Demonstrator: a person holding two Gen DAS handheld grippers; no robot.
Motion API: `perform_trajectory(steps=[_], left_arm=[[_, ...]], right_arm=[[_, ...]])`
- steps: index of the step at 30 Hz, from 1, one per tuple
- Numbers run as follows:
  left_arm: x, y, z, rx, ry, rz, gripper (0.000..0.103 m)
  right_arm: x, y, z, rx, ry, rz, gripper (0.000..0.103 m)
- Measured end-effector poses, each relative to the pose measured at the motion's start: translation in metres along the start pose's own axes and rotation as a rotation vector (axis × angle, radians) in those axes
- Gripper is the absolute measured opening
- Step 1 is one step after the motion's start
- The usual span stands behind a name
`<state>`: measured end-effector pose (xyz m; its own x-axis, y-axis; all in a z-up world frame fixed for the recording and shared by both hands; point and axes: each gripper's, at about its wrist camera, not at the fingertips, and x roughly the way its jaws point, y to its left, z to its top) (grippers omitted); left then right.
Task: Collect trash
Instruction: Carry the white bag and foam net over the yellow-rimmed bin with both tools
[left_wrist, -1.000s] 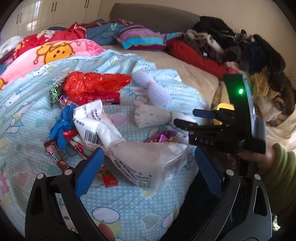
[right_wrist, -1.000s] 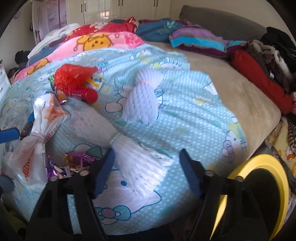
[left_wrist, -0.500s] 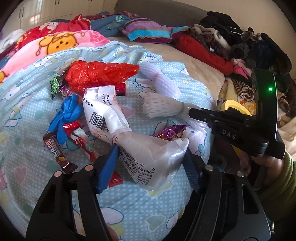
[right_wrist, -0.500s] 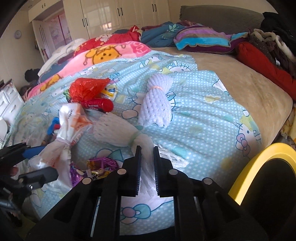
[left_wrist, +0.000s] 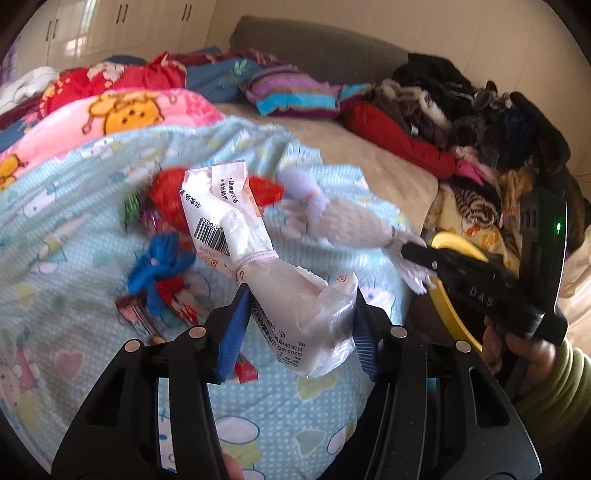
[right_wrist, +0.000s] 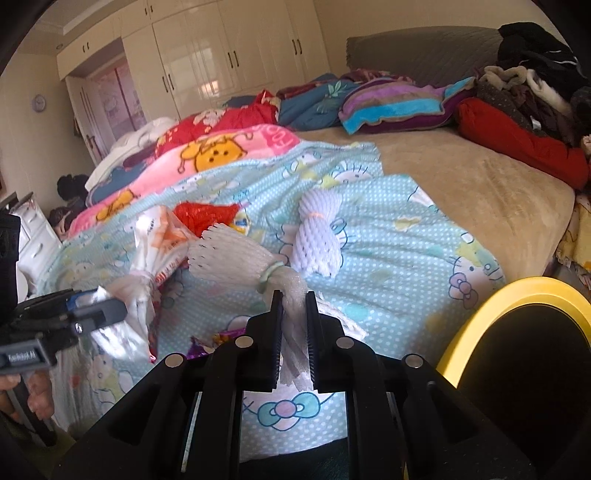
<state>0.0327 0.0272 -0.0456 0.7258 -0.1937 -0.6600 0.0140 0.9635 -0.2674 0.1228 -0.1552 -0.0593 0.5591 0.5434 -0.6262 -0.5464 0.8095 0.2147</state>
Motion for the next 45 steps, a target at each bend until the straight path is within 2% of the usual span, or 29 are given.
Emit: perform_trajectory(steps=[6,12,22,31,45], left_arm=[[-0.012,-0.004,0.012,0.005,-0.063,-0.007,0.043],[-0.013,-0.016,0.02,0.024,-0.084,-0.032,0.043],[-0.011,-0.058,0.037,0.083,-0.127,-0.1,0.042],[-0.006,-0.09,0.04,0.124,-0.139,-0.138,0.042],[0.01,-0.128,0.03,0.193,-0.105,-0.191,0.042]], right_arm=[[-0.02,-0.003,0.005,0.021,-0.05,-0.023,0.012],[-0.037,-0.012,0.007,0.041,-0.088,-0.055,0.012],[-0.068,-0.032,0.005,0.09,-0.144,-0.113,0.012],[-0.093,-0.056,-0.001,0.142,-0.171,-0.173,0.012],[-0.124,-0.101,-0.017,0.216,-0.17,-0.28,0.012]])
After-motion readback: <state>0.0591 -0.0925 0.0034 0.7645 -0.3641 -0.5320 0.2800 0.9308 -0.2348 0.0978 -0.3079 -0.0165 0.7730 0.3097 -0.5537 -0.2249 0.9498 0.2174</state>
